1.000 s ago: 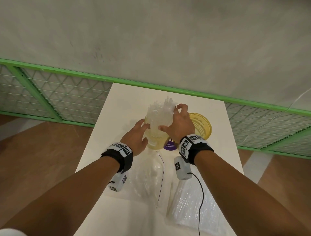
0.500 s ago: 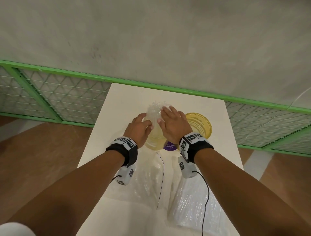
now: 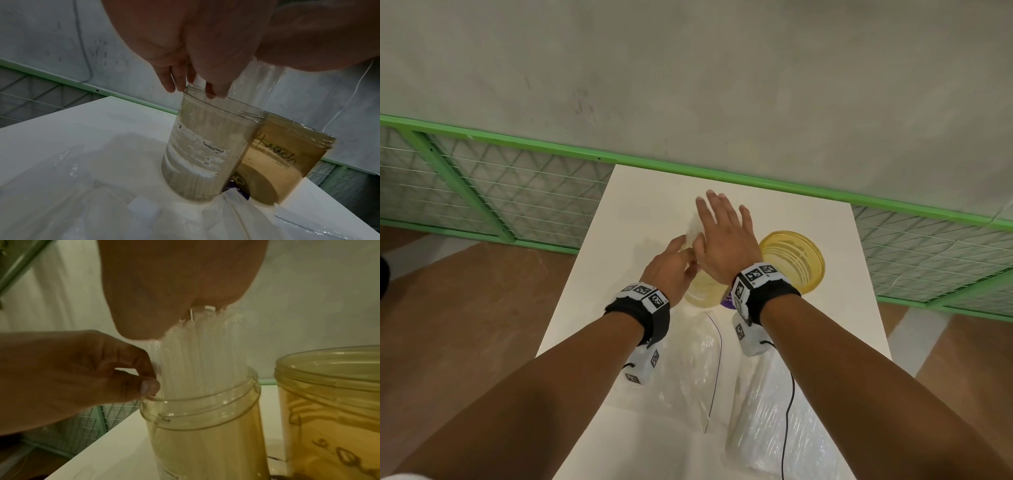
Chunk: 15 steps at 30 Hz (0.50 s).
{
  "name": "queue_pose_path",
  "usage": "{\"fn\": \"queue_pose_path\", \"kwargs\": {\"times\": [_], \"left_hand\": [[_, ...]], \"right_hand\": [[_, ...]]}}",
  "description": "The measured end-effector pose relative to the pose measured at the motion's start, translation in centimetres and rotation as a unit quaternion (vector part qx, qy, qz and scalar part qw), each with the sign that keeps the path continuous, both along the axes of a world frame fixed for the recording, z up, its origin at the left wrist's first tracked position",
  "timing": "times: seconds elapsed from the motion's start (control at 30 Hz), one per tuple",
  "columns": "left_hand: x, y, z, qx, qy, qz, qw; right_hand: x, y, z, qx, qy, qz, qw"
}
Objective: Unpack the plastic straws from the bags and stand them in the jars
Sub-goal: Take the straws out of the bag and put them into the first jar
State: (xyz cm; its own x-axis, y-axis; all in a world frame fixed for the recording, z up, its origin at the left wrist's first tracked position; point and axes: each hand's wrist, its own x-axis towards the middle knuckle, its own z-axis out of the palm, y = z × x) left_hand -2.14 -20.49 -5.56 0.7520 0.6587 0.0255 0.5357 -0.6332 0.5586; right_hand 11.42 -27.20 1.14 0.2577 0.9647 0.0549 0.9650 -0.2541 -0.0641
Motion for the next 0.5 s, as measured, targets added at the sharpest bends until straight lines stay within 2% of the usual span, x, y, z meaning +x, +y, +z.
{"fn": "queue_pose_path", "kwargs": {"times": [0.07,0.17,0.3,0.4,0.5], "left_hand": [[0.0,-0.2,0.1,0.011,0.000,-0.008,1.000],[0.2,-0.5,0.2,0.038,0.022,-0.016,0.999],[0.2,-0.9,0.6,0.032,0.052,-0.006,0.998],[0.0,-1.1,1.2,0.033,0.049,-0.005,0.998],[0.0,-1.4,1.7,0.036,0.023,-0.013,0.999]], "right_hand": [[0.0,0.4,-0.1,-0.025,-0.005,0.038,0.999],[0.5,0.8,-0.5,-0.107,-0.014,0.042,0.993],[0.9,1.0,-0.3,-0.114,-0.018,0.054,0.992],[0.4,0.7,0.6,-0.075,-0.013,0.064,0.995],[-0.7,0.0,1.5,0.039,-0.017,0.089,0.995]]}}
